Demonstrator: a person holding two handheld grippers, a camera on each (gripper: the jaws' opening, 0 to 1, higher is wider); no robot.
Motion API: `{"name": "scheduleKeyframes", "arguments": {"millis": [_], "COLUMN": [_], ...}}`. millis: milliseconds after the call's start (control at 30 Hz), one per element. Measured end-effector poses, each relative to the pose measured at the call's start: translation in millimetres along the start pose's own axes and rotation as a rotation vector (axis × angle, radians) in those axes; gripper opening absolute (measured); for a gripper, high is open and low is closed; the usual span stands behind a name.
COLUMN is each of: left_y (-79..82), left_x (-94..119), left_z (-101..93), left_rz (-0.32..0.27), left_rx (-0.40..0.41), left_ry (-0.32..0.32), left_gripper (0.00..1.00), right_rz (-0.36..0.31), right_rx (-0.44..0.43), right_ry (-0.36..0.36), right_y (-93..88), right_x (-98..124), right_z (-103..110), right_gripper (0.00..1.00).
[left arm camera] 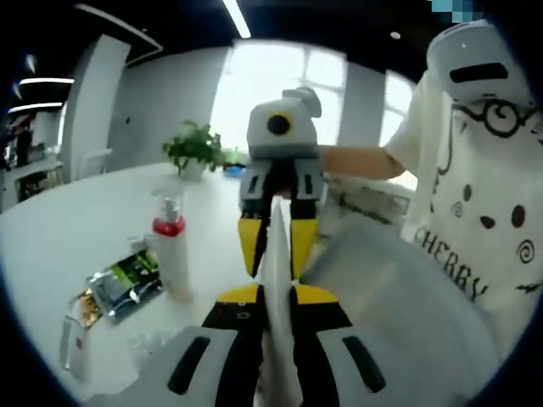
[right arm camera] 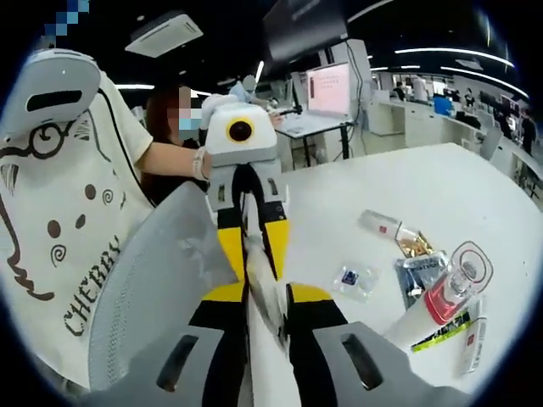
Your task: Arrange the skincare products in the storage area until every visible bottle or jar stands upright without overlapping.
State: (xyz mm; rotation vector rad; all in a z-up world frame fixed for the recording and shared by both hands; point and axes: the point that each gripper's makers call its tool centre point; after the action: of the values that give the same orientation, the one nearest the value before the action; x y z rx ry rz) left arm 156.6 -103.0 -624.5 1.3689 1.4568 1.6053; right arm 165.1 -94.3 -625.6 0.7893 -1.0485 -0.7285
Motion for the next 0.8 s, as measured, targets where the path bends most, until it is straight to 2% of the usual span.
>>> {"name": "scheduleKeyframes", "arguments": {"millis": [333, 433, 533, 633, 733, 800], "left_y": [1.7, -4.1, -8.1, -9.1, -11.1, -12.0], "left_x": [1, -2, -5, -9, -13, -15], "left_z": [-3.5, -5.7, -5.9, -4.7, -1.0, 0.7], "left_rz": [-0.028, -0.009, -0.005, -0.002, 0.008, 0.018], "left_rx": [-0.005, -0.028, -0.052, -0.072, -0.148, -0.147], "left_ry": [-0.038, -0.045, -0.040, -0.027, -0.009, -0.004], "left_gripper": [0.08, 0.09, 0.10, 0.11, 0.11, 0.12], "right_rz": [0.049, 0.142, 0.185, 0.235, 0.292, 0.316], "right_rx": [0.069, 0.086, 0.113, 0.103, 0.117, 0.122], "right_ry": [0.016, 0.005, 0.004, 0.008, -0.001, 0.000], "right_y": [4.7, 0.7, 0.7, -0.6, -0.5, -0.6], "right_x": [1, -2, -3, -2, -4, -6], "right_z": [9, 9, 9, 7, 5, 5], "right_gripper": [0.10, 0.07, 0.06, 0.05, 0.05, 0.05]}}
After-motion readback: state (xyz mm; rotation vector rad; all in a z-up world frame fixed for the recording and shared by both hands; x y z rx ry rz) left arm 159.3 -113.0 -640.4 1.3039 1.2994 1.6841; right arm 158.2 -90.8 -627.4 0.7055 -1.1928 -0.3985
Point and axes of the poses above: the point that each gripper's makers call its tool centre point, and the gripper's own axes: x roughly backward along the fingers, z roughly to its left, y roughly out of its top, and after that the axes turned 14 degrees about y, right-handed
